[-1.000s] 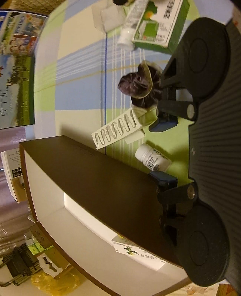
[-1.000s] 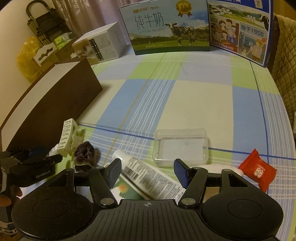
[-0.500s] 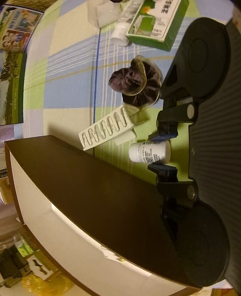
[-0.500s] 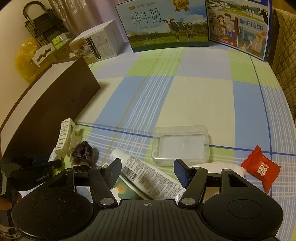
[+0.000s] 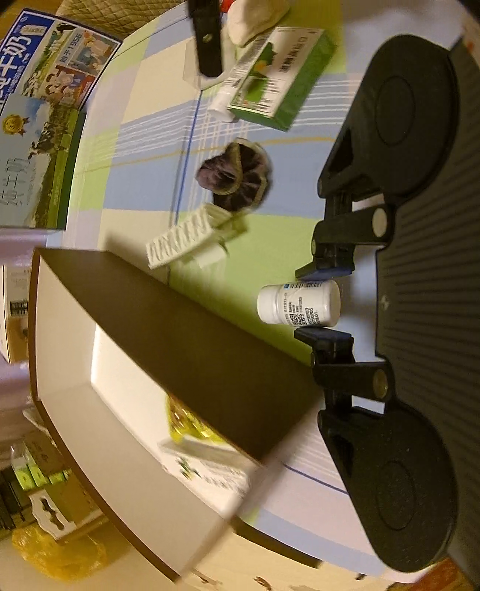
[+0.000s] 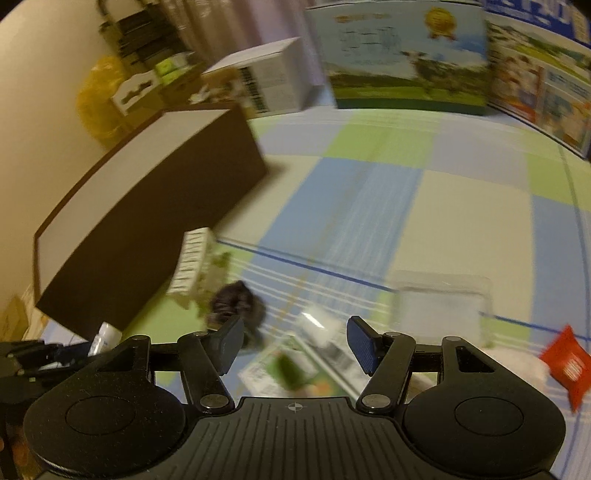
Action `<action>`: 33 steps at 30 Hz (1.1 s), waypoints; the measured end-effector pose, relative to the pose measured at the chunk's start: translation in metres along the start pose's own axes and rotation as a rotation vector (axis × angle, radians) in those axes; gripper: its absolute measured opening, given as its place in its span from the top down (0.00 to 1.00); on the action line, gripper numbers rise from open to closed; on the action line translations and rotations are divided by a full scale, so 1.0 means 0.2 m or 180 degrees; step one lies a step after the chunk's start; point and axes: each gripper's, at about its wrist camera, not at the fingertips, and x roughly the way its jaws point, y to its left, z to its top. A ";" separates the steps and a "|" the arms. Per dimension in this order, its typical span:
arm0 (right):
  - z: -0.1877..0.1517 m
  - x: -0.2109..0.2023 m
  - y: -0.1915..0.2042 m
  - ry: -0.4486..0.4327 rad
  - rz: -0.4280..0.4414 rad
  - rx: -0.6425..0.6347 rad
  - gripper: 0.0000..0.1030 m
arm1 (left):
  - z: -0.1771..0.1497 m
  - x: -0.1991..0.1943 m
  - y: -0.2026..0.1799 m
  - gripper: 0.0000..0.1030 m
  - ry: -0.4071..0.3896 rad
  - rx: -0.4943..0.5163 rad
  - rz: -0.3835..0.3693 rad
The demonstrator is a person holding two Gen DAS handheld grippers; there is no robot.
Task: Organize objects
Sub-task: 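Lift the pill bottle with the left gripper while the right gripper grasps the white plastic rack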
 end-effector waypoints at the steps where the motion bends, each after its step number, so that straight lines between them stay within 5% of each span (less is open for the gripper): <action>1: 0.01 0.01 0.03 0.0003 0.0030 -0.0045 0.42 | -0.02 -0.01 0.02 0.78 0.0013 -0.0025 0.0024; 14: 0.14 0.27 0.41 0.0008 0.0407 -0.0636 0.48 | -0.24 -0.18 0.33 0.78 -0.0024 -0.0537 0.0433; 25: 0.19 0.61 0.50 0.0276 0.0044 -0.0692 0.62 | -0.27 -0.31 0.53 0.78 -0.0250 -0.0815 0.0644; 29: 0.19 0.65 0.52 0.0326 -0.0038 -0.0742 0.76 | -0.26 -0.35 0.59 0.78 -0.0318 -0.0856 0.0676; 33: 0.19 0.60 0.52 0.0235 -0.0075 -0.0744 0.76 | -0.25 -0.39 0.63 0.78 -0.0389 -0.0872 0.0685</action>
